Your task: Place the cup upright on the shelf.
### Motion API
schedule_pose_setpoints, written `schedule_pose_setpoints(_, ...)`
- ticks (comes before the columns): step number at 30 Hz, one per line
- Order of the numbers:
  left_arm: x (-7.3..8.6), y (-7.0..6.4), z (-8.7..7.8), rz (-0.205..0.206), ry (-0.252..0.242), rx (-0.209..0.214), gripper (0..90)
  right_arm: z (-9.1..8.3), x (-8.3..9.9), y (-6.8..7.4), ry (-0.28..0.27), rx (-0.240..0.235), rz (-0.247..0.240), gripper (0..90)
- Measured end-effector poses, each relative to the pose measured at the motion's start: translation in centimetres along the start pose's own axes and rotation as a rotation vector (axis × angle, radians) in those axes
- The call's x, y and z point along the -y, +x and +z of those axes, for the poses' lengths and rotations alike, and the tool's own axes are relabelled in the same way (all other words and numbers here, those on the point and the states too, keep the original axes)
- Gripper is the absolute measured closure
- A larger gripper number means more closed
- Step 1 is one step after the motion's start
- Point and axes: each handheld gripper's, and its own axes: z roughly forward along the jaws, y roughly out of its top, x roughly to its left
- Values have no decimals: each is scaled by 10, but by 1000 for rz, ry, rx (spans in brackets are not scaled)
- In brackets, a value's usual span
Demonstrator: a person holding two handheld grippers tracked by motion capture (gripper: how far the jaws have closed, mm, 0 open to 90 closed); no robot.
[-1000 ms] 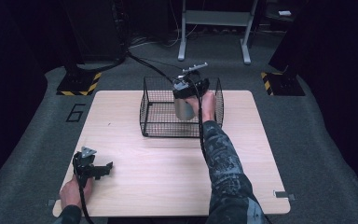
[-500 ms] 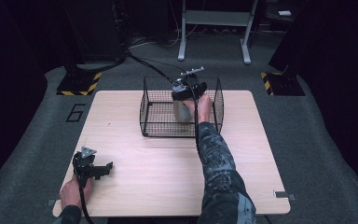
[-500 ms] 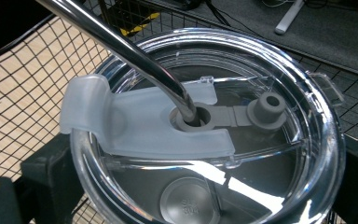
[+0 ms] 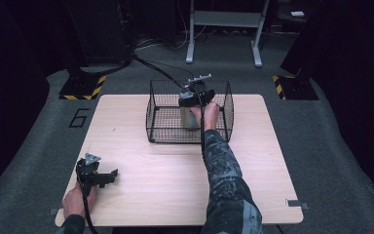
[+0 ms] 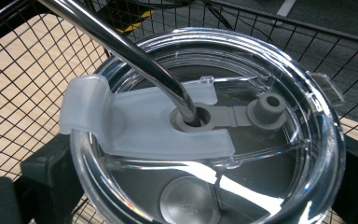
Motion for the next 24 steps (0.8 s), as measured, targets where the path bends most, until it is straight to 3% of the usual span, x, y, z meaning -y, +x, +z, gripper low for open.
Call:
schedule_pose_setpoints(8,1,-1,1,-3,-19,-7,1,1,6,0,7,-3,-9,36)
schedule_pose_setpoints(14,1,-1,2,-6,-20,-9,1,-5,16,-4,-2,-23,20,35)
schedule_pose_setpoints(15,1,0,1,6,-14,-9,1,-7,15,-3,11,-31,-10,35)
schedule_pose_setpoints(24,1,0,2,-2,-20,-10,0,-6,13,0,20,-18,-12,35)
